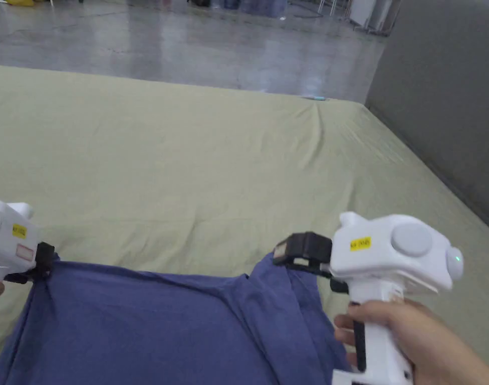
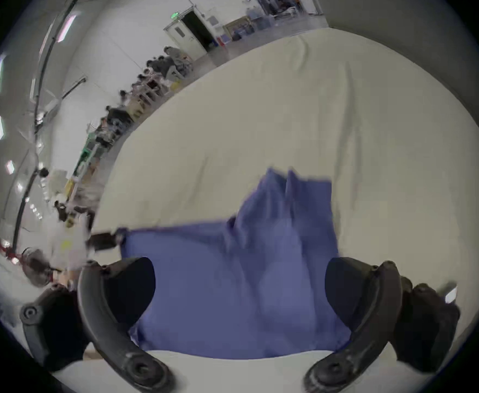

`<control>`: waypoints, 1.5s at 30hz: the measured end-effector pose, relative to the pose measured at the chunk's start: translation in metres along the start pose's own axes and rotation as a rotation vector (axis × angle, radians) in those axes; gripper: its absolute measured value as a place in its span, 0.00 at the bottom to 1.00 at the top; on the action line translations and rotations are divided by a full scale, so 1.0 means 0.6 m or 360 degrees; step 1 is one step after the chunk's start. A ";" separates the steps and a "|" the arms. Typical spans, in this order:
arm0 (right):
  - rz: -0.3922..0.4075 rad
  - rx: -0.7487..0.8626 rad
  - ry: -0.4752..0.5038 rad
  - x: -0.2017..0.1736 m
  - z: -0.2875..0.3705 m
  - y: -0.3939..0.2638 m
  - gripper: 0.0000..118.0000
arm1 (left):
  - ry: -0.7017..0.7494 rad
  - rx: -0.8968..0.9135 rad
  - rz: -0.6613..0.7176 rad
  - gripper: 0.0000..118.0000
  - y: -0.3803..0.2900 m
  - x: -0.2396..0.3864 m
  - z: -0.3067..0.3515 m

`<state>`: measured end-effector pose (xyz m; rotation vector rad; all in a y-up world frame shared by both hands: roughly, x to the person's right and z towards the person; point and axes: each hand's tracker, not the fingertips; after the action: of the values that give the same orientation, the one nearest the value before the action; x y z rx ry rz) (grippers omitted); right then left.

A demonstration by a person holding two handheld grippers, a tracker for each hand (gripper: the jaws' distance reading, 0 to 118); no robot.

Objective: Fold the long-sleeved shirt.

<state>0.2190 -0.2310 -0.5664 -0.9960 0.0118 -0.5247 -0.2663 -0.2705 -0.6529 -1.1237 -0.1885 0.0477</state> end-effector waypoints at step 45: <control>0.0673 -0.0505 -0.0344 0.057 0.120 -0.353 0.04 | -0.0089 -0.0336 -0.0179 0.00 -0.360 -0.027 0.156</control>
<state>0.1785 -0.2791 -0.3489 -1.3147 0.1130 -0.0236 -0.3108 -0.2829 -0.4218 -1.3208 -0.3119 -0.0418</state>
